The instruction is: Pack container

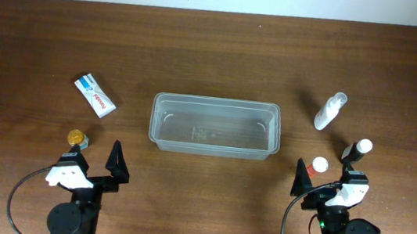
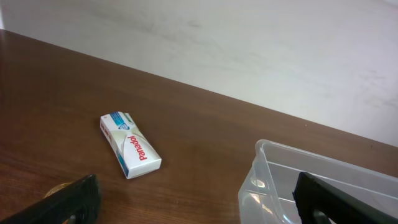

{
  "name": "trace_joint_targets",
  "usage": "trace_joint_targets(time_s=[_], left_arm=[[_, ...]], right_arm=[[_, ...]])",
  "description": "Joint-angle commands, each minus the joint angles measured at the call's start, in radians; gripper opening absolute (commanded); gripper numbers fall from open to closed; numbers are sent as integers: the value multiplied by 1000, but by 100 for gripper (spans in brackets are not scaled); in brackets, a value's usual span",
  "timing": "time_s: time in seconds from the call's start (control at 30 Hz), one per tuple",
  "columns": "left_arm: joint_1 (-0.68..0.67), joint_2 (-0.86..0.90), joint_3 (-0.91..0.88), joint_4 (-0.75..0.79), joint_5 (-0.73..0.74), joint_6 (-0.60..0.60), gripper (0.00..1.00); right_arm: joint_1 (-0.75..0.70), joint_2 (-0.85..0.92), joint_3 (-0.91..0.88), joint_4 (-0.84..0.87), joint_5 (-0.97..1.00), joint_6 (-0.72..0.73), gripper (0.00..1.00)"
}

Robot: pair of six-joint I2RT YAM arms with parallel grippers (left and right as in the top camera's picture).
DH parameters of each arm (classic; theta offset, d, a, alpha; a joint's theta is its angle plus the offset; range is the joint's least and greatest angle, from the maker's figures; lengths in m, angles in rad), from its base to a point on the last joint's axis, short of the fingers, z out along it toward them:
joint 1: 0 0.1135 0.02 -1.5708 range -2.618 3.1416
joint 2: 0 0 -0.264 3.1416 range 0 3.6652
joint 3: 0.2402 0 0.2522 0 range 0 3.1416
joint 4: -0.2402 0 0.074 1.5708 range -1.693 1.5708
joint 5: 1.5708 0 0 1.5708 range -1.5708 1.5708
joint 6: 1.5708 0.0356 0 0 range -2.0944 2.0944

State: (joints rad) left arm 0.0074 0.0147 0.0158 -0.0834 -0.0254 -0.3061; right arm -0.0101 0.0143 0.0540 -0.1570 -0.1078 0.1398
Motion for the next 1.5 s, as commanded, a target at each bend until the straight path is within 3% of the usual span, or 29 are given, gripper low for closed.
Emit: trace_joint_targets(time_s=[0.0,1.07,1.23,1.33,1.47], left_arm=[[4,-10,-6,1,11,8,99],[4,-10,-6,1,11,8,99],[4,-10,-6,1,11,8,99],[4,-10,-6,1,11,8,99],[4,-10,-6,1,11,8,99]], right_arm=[[11,-11,-10,3,-13,7,98],[11,-11,-10,7,-15,7,98],[11,-11,-8,80,-137,7,98],[11,-11,23,131,-182,8,98],[10,3,152,61,-176,7,98]])
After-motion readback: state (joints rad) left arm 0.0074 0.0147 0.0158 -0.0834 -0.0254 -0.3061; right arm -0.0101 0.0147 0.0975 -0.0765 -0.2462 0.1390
